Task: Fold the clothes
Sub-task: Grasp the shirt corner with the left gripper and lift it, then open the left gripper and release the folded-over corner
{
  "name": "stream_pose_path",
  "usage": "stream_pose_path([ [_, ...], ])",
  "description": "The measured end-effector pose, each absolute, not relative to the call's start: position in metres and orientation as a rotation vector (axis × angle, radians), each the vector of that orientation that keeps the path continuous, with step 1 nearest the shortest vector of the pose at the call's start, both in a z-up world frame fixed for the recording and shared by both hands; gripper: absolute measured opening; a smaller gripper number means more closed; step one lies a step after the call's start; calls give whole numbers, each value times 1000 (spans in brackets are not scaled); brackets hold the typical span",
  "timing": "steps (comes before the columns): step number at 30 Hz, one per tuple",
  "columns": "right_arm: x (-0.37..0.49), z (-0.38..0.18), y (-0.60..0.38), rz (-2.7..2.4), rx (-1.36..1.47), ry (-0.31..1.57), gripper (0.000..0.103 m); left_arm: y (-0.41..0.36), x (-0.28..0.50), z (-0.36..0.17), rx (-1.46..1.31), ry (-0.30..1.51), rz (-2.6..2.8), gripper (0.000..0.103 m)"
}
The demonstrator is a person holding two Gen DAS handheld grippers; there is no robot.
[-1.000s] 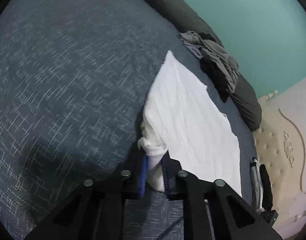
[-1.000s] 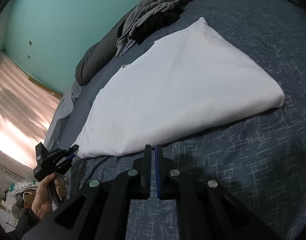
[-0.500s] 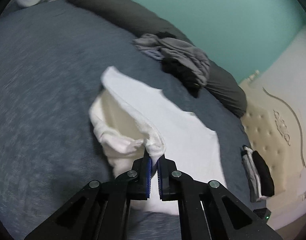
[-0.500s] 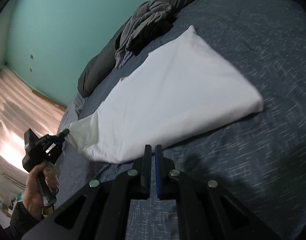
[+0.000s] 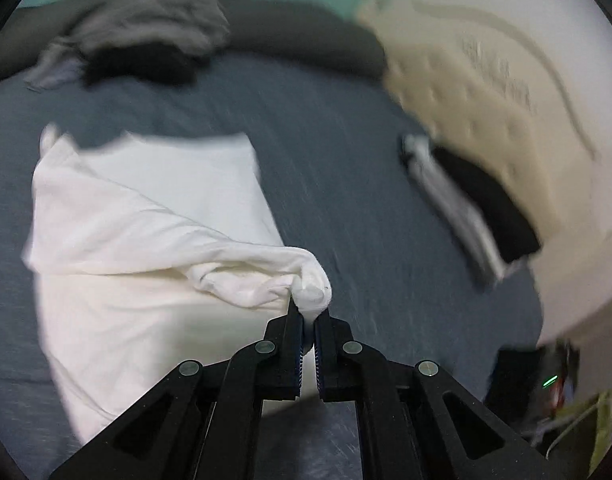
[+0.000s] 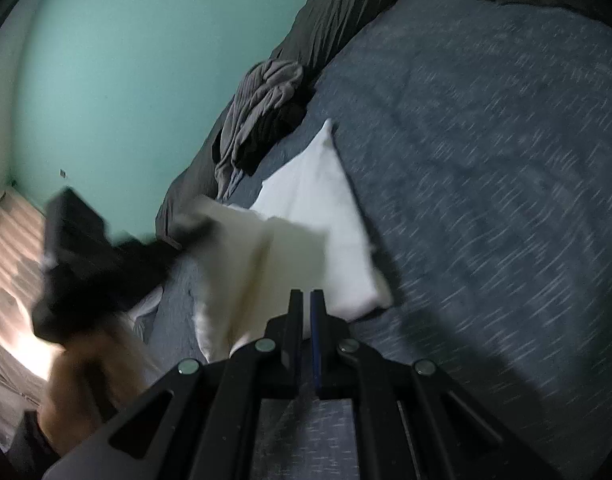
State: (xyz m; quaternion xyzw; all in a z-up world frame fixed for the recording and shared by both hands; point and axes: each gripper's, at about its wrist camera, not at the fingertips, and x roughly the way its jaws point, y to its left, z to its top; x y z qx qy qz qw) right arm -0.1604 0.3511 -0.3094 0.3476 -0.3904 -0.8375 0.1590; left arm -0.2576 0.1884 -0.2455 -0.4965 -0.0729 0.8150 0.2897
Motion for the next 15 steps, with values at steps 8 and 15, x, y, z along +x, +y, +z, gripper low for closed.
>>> stream_pose_path([
  [8,-171,-314,363,-2378,989,-1154,3,194,-243,-263,-1393,-119,2167,11],
  [15,-187,-311,348,-2358,973,-1136,4,154,-233,-228,-1315,-134,2210,14],
])
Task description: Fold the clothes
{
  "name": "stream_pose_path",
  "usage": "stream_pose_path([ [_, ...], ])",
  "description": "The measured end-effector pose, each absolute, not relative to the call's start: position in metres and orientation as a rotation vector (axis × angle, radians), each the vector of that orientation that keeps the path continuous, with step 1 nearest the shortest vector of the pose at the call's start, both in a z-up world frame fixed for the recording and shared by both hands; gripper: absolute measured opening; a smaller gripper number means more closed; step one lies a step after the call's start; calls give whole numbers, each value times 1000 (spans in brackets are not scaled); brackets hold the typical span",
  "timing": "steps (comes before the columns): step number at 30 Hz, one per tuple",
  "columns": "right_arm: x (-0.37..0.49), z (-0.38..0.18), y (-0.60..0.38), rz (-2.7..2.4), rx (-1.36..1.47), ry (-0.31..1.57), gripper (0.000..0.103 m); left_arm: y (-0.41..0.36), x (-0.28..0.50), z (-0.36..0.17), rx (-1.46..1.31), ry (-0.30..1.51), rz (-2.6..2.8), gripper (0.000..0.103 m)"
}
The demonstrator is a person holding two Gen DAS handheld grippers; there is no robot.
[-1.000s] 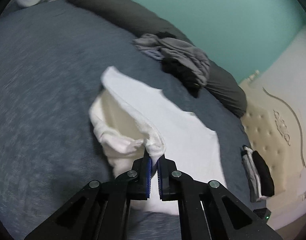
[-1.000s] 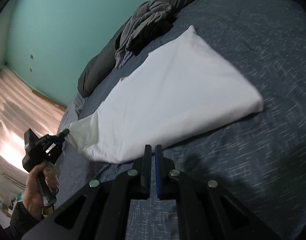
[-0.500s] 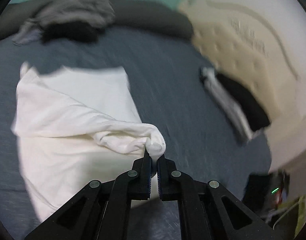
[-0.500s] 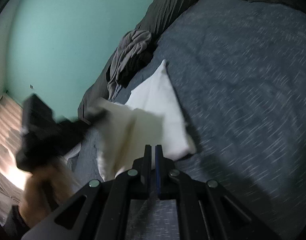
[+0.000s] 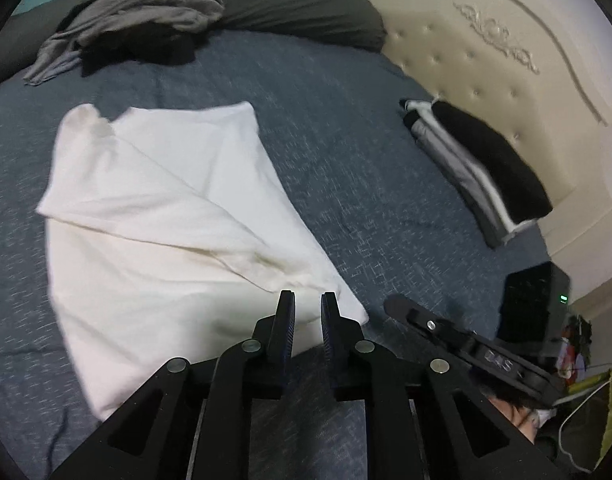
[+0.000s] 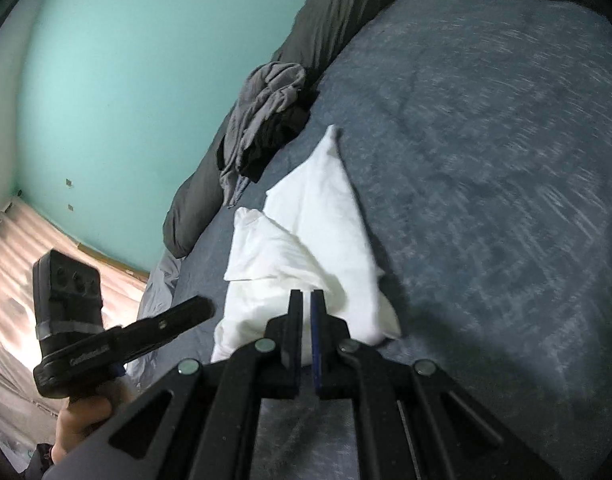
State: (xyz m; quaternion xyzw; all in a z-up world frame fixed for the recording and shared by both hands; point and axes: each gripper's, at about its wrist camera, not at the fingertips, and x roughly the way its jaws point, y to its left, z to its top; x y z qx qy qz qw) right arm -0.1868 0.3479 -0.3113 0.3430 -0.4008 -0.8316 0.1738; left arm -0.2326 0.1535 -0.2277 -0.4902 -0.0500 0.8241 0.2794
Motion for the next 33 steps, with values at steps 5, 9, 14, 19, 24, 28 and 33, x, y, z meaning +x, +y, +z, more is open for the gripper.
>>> stream_pose_path([
  [5,-199,-312,331,-2350,992,-1110,28,119,-232,-235,-1332,-155,2251,14],
  [9,-208,-316,319,-2350,1044,-1077,28,102,-237,-254,-1383,-167,2273,14],
  [14,-217,-325,313,-2352,1108,-1050,29,91,-239,-272,-1415,-147,2286,14],
  [19,-221,-334,320,-2362,1152,-1074,29,78,-237,-272,-1400,-152,2309,14],
  [24,-225,-334,314,-2368,1182,-1011,30,66,-238,-273,-1406,-165,2327,14],
  [28,-225,-338,311,-2350,1182,-1005,29,60,-238,-277,-1425,-164,2330,14],
  [33,-225,-334,307,-2338,1124,-976,6,57,-238,-280,-1439,-161,2325,14],
])
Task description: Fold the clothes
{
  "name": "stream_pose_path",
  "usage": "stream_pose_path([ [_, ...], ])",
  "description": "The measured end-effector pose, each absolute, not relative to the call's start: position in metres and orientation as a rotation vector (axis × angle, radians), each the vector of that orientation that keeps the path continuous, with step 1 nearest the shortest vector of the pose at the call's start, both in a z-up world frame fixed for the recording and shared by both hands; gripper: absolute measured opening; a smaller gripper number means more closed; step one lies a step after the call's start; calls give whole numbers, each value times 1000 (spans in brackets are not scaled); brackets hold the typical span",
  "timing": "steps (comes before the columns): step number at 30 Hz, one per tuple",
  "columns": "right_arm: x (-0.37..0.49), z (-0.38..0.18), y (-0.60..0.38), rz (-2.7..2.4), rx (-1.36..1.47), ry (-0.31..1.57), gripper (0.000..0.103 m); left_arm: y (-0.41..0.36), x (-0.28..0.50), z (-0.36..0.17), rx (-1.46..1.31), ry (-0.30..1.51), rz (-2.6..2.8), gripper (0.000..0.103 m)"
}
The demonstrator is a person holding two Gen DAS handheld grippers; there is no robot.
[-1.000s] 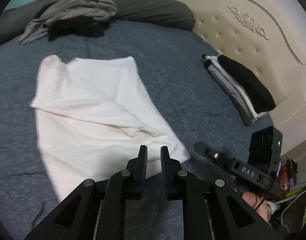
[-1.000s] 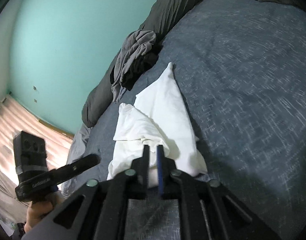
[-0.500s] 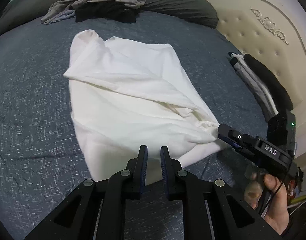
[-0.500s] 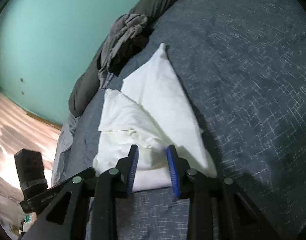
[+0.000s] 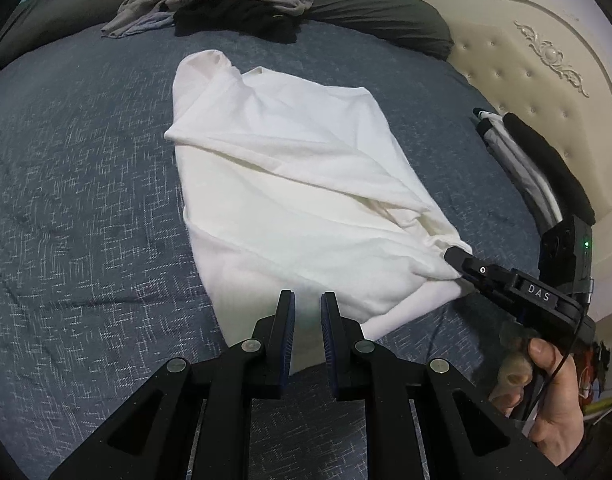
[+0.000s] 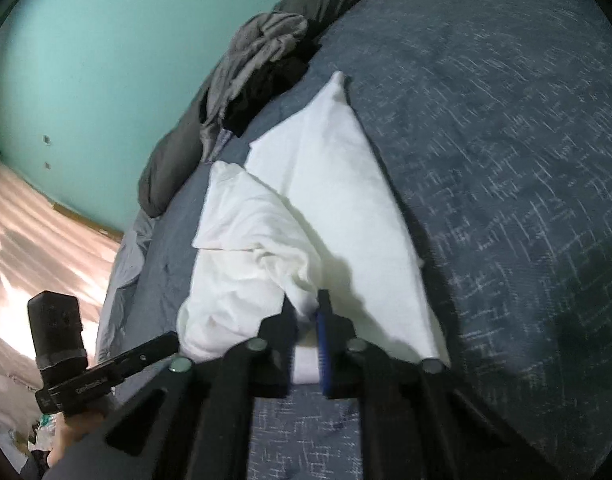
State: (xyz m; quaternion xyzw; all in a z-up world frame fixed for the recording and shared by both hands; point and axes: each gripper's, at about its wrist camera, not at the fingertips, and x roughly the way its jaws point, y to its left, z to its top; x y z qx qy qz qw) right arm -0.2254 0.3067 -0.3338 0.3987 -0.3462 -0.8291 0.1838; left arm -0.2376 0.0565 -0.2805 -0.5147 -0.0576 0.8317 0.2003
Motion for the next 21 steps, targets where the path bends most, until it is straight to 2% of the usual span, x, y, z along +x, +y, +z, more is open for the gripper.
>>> stream_pose_path([
  [8,-197,-289,325,-2408,925,-963,5,60,-231,-278,-1440,-108,2315,14],
  [14,-194,-324,343,-2378,1079,-1084,5,60,-227,-292,-1491,-94,2295,14],
  [21,-193,-331,341,-2380,1137,-1088,5,58,-227,-296,-1500,-103,2297,14],
])
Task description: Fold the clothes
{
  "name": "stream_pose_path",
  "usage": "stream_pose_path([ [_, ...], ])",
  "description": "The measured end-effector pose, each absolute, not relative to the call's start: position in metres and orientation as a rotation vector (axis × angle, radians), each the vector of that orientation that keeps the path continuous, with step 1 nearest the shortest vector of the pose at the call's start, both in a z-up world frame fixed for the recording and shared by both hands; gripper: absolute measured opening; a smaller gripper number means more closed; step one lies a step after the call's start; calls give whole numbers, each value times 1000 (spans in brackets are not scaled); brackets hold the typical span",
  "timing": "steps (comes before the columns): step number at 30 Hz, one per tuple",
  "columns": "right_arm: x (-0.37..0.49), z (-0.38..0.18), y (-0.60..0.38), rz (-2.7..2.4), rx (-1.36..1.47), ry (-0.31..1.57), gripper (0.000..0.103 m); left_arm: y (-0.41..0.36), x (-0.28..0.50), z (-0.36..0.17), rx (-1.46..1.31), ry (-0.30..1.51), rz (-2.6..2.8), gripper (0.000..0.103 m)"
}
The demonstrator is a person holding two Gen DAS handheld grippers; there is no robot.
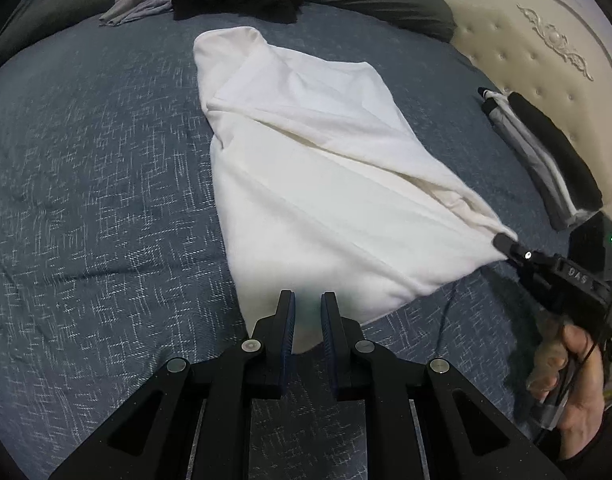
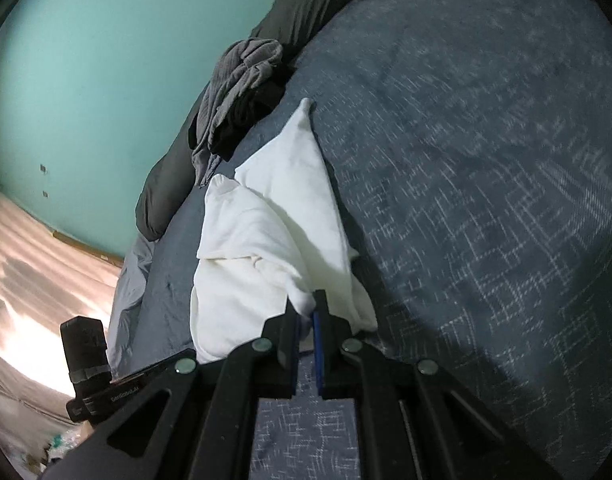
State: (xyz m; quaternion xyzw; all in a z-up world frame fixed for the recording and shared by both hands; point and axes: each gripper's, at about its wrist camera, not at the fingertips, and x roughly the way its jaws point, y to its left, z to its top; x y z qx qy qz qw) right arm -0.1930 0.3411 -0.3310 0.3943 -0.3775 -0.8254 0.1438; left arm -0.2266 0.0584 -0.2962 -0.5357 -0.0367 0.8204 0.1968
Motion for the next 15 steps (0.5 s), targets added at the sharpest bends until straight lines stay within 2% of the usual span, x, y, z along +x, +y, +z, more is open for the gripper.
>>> stream_pose_path([
  [3,-193,-334,343,-2381,1152,-1100,6,57,-227,-298,-1495,-108,2295,14],
  [4,-193,-333,345,-2392,1149,-1097,9,56,-226,-298,-1488,-119,2297,14],
  [12,-192,-291,338,-2523,1046,-934,15,35,-220,-298,-1435,-211,2308,14],
  [15,-199,-274,319,-2513,1016,-839,31,28,-217,-301,-1413,-248,2302,14],
])
